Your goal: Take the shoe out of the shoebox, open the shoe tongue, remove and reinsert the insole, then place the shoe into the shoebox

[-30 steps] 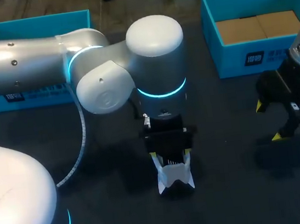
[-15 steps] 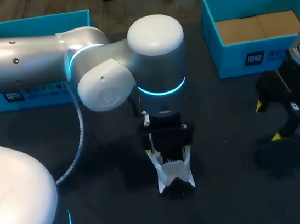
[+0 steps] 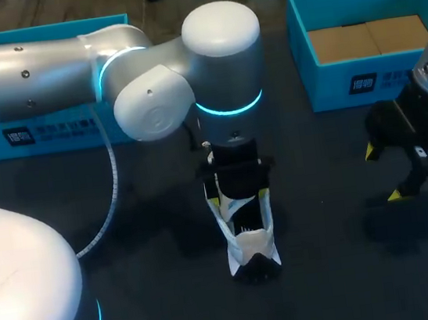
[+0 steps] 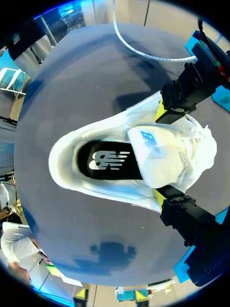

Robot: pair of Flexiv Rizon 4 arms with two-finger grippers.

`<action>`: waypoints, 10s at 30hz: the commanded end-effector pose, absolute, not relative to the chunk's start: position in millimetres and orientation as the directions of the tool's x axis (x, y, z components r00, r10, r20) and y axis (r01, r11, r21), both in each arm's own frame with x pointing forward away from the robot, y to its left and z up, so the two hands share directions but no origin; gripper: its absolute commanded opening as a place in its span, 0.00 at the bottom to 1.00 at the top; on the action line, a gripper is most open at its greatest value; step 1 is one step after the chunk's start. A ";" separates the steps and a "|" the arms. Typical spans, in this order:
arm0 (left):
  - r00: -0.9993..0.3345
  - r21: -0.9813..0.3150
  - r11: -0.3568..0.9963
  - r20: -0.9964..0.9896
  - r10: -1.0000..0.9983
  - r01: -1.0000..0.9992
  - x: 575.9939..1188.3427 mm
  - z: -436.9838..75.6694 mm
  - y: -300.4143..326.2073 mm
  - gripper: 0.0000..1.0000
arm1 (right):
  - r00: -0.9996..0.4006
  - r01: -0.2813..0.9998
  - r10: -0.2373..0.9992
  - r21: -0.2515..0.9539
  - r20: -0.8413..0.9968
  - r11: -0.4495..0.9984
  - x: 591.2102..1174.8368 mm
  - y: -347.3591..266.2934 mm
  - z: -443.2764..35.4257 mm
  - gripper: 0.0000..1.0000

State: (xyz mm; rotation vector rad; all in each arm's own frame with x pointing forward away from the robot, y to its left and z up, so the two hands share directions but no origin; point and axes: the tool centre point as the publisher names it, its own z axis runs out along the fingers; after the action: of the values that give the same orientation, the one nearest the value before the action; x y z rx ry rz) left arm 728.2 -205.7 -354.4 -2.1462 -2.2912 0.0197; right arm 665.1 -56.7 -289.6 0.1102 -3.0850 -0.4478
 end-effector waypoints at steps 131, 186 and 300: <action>-0.992 -0.077 0.990 0.035 0.122 0.119 606.0 -354.8 -216.0 1.00 | -0.997 -0.067 -0.073 0.283 0.011 0.957 664.7 -56.6 -290.2 1.00; -0.999 -0.042 0.999 -0.004 0.034 0.035 624.3 -338.9 -213.6 0.00 | -0.997 -0.067 -0.073 0.283 0.011 0.957 664.7 -56.6 -290.2 1.00; -0.914 0.093 0.911 0.106 0.392 0.402 1087.8 -155.4 255.3 0.00 | -0.997 -0.067 -0.073 0.283 0.011 0.957 664.7 -56.6 -290.2 1.00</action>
State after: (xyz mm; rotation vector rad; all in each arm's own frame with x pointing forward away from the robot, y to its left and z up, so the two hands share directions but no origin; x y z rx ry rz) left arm 1090.6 248.4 -157.2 -0.3818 -3.0120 -0.1760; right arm 665.1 -56.7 -289.6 0.1101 -3.0850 -0.4479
